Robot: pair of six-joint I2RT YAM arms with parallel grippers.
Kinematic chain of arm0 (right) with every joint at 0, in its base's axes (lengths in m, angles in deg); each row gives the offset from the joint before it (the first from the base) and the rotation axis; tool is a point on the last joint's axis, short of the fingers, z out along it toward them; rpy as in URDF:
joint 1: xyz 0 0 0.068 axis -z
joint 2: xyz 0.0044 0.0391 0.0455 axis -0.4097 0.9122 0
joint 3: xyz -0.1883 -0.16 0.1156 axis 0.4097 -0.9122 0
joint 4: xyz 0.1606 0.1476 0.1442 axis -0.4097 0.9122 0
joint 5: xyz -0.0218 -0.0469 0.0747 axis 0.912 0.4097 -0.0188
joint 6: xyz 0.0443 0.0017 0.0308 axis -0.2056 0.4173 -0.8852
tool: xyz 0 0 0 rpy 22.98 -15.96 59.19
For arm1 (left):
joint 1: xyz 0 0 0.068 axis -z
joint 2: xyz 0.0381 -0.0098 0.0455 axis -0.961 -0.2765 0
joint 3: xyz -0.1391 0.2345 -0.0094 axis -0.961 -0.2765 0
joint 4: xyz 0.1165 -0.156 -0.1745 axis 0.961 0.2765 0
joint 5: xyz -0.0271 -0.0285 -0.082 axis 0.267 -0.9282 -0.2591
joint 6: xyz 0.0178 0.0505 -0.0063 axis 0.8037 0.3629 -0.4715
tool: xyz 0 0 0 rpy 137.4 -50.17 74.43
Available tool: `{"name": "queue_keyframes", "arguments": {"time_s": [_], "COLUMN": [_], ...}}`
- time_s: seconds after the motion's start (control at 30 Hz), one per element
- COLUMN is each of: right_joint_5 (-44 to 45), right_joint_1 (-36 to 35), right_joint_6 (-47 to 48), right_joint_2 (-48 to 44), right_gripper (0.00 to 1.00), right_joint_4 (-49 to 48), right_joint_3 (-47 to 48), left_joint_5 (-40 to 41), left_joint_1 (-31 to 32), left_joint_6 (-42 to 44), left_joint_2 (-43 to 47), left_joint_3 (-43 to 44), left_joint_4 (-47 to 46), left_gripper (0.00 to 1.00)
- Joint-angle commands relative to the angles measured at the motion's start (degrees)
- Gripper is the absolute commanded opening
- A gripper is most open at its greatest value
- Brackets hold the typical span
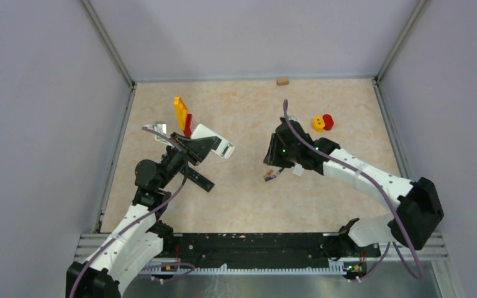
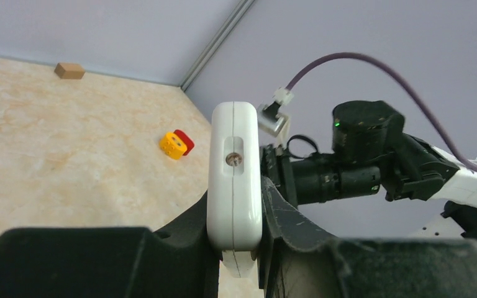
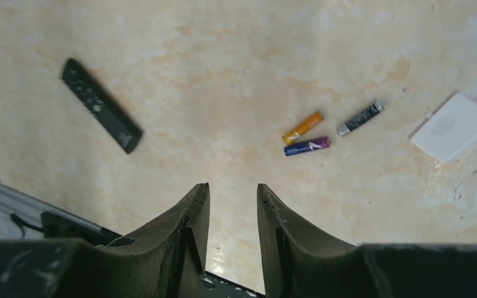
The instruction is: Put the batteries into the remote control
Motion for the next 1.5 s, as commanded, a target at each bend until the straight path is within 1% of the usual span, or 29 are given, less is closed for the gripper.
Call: {"name": "queue_keyframes", "arguments": {"time_s": [0.0,0.1,0.2,0.33,0.43,0.5,0.63,0.8,0.9,1.2,1.47], "right_joint_5": [-1.4,-0.2,4.5,9.8,11.6,11.3,7.7,4.3,3.9,3.5,4.6], "right_joint_1": [0.5,0.4,0.4,0.6,1.0,1.2,1.2,1.2,1.2,1.2,1.2], "right_joint_6": [-8.1,-10.9,-12.3,-13.6,-14.6,-14.9,-14.0,-14.7,-16.1,-16.9,-17.3], "right_joint_2": [5.1,8.0,9.0,10.4,11.2,11.7,12.9,15.4,15.6,17.2,20.1], "right_gripper": [0.35,0.35,0.35,0.38,0.40,0.40,0.39,0.32,0.30,0.33,0.35], "right_joint_4": [-0.7,-2.7,-2.6,-1.1,-1.6,-2.7,-6.3,-6.3,-5.9,-7.7,-6.4], "right_joint_3": [-4.8,-6.7,-7.0,-6.6,-7.3,-7.6,-7.4,-7.1,-8.1,-8.6,-6.5], "left_joint_5": [0.1,-0.5,-0.6,-0.9,-0.8,-0.6,-0.1,0.6,1.0,0.8,1.2], "left_joint_1": [-0.2,-0.2,-0.2,-0.2,-0.3,-0.3,-0.3,-0.4,-0.5,-0.7,-0.9], "left_joint_6": [3.6,2.4,1.3,0.7,0.8,0.9,1.0,1.0,1.0,0.8,0.9], "left_joint_2": [-0.6,-1.8,-2.7,-3.3,-3.4,-3.4,-3.4,-3.3,-3.2,-3.4,-2.7], "left_joint_3": [1.9,1.0,0.1,-0.4,-0.5,-0.4,-0.5,-0.6,-0.9,-0.7,-1.2], "left_joint_4": [2.2,0.4,-1.1,-2.0,-2.1,-2.1,-2.0,-2.0,-2.0,-2.3,-1.9], "left_gripper": [0.00,0.00,0.00,0.00,0.00,0.00,0.00,0.00,0.00,0.00,0.00]}}
